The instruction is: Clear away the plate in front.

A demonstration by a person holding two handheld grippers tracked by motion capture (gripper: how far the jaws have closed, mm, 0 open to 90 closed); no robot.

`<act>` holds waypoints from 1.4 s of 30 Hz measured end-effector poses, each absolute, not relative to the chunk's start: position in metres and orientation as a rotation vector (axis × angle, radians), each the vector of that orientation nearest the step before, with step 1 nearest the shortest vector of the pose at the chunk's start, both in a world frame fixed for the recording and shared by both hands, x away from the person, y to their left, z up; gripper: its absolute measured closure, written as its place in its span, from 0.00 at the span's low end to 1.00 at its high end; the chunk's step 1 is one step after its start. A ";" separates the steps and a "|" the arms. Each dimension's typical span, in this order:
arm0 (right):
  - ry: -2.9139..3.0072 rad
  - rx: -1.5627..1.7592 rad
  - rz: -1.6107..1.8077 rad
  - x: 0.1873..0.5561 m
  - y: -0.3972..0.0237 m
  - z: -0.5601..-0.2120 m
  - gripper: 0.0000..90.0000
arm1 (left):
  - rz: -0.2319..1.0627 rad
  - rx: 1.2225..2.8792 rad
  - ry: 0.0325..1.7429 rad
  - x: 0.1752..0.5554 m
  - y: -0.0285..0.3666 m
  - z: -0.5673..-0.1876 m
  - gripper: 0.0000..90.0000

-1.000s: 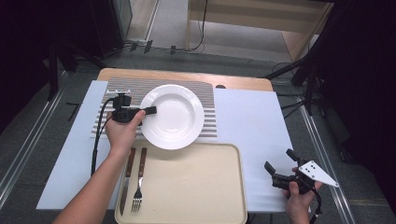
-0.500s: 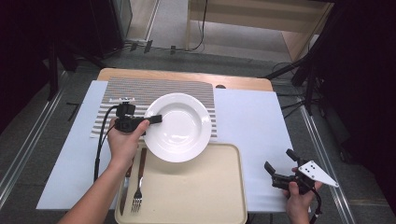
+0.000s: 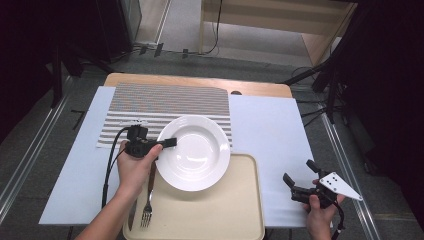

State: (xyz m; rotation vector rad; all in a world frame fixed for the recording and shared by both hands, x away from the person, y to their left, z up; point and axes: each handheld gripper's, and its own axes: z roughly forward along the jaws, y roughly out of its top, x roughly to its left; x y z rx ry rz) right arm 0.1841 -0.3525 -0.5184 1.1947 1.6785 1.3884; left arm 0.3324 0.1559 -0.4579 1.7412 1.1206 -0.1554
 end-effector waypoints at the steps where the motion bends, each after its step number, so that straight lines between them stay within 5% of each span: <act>1: 1.679 1.194 1.388 0.184 -0.352 -0.518 0.00 | -0.159 1.740 1.121 0.330 0.156 -0.460 0.91; 23: 1.684 1.194 1.379 0.184 -0.352 -0.518 0.00 | -0.306 1.779 1.122 0.281 0.153 -0.485 0.91; 42: 1.683 1.196 1.376 0.184 -0.351 -0.518 0.00 | -0.352 1.851 1.133 0.279 0.146 -0.500 0.91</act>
